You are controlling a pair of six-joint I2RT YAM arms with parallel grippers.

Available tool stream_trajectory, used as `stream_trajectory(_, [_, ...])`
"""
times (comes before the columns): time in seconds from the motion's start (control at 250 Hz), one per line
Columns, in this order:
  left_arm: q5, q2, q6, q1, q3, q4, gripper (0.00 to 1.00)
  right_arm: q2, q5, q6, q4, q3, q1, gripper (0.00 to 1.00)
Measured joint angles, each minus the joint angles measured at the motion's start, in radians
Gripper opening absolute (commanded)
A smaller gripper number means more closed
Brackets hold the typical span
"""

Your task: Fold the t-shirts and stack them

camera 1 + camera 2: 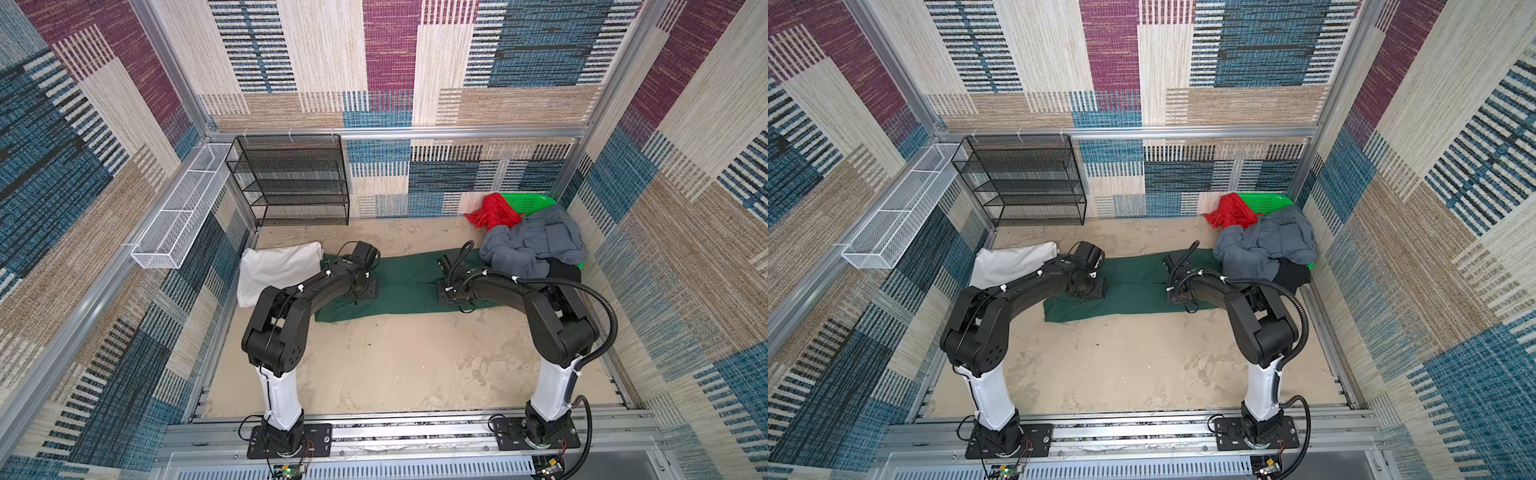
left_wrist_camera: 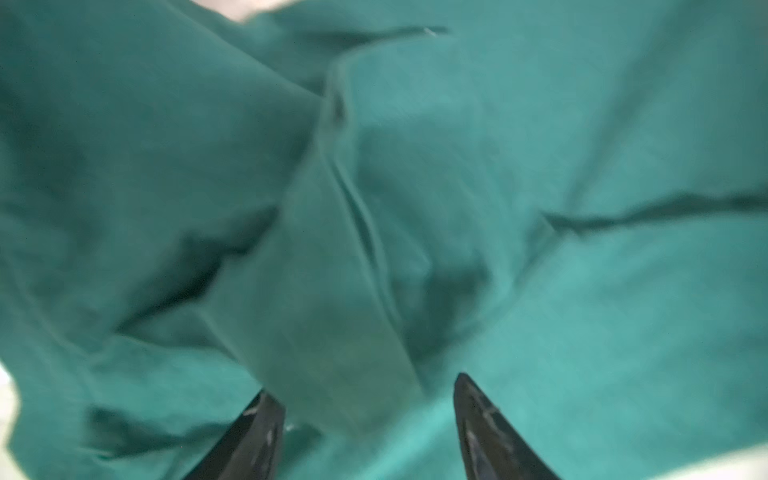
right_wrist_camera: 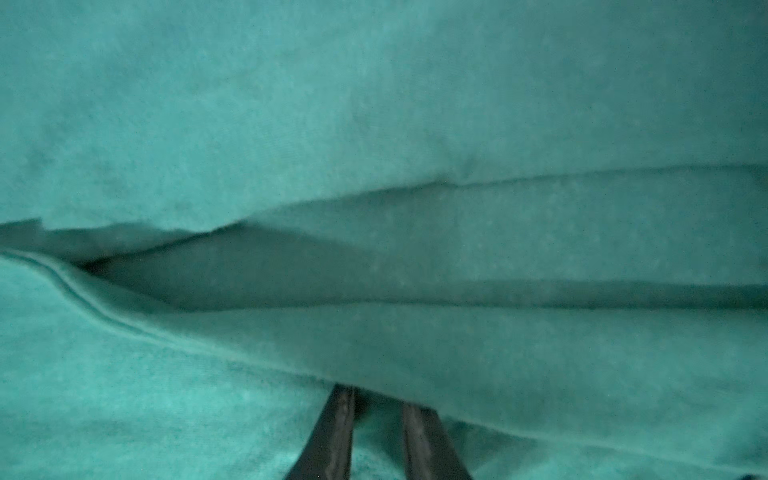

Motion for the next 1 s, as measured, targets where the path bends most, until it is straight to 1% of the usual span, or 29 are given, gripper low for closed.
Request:
stream_trajectory(0.088, [-0.049, 0.031, 0.0, 0.001, 0.039, -0.029, 0.64, -0.003, 0.0, 0.0, 0.0, -0.004, 0.001, 0.23])
stream_trajectory(0.136, [-0.074, 0.048, 0.0, 0.0, 0.06, -0.043, 0.6, -0.005, 0.0, 0.0, 0.0, -0.006, 0.001, 0.23])
stream_trajectory(0.228, [-0.117, 0.08, 0.001, 0.0, 0.096, -0.067, 0.46, -0.008, -0.003, 0.0, 0.003, -0.011, 0.001, 0.23])
stream_trajectory(0.3, [-0.138, 0.091, 0.005, 0.0, 0.114, -0.082, 0.32, -0.01, -0.004, 0.0, 0.003, -0.012, 0.001, 0.23])
stream_trajectory(0.34, [-0.144, 0.094, 0.005, 0.0, 0.127, -0.089, 0.28, -0.011, -0.005, 0.0, 0.003, -0.013, 0.001, 0.23])
stream_trajectory(0.412, [-0.163, 0.096, 0.008, 0.001, 0.147, -0.1, 0.16, -0.013, -0.006, 0.0, 0.003, -0.016, 0.001, 0.23])
stream_trajectory(0.536, [-0.186, 0.096, 0.013, 0.008, 0.172, -0.115, 0.13, -0.018, -0.006, 0.0, 0.001, -0.021, 0.001, 0.23])
stream_trajectory(0.62, [-0.192, 0.096, 0.019, 0.019, 0.182, -0.13, 0.14, -0.019, -0.006, 0.0, 0.001, -0.023, 0.001, 0.22])
stream_trajectory(0.748, [-0.195, 0.104, 0.021, 0.048, 0.217, -0.148, 0.2, -0.019, -0.006, 0.0, 0.003, -0.027, 0.001, 0.22])
stream_trajectory(0.792, [-0.202, 0.111, 0.025, 0.058, 0.233, -0.155, 0.27, -0.02, -0.005, 0.0, 0.005, -0.029, 0.001, 0.22])
stream_trajectory(0.84, [-0.217, 0.119, 0.029, 0.068, 0.25, -0.164, 0.43, -0.021, -0.005, 0.0, 0.009, -0.032, 0.001, 0.22])
stream_trajectory(0.92, [-0.241, 0.143, 0.046, 0.08, 0.285, -0.175, 0.62, -0.024, -0.005, 0.0, 0.015, -0.037, 0.001, 0.22])
stream_trajectory(0.944, [-0.248, 0.153, 0.05, 0.084, 0.298, -0.179, 0.65, -0.025, -0.005, 0.0, 0.017, -0.039, 0.001, 0.22])
stream_trajectory(1.004, [-0.272, 0.183, 0.058, 0.092, 0.342, -0.196, 0.65, -0.026, -0.005, 0.0, 0.019, -0.041, 0.001, 0.22])
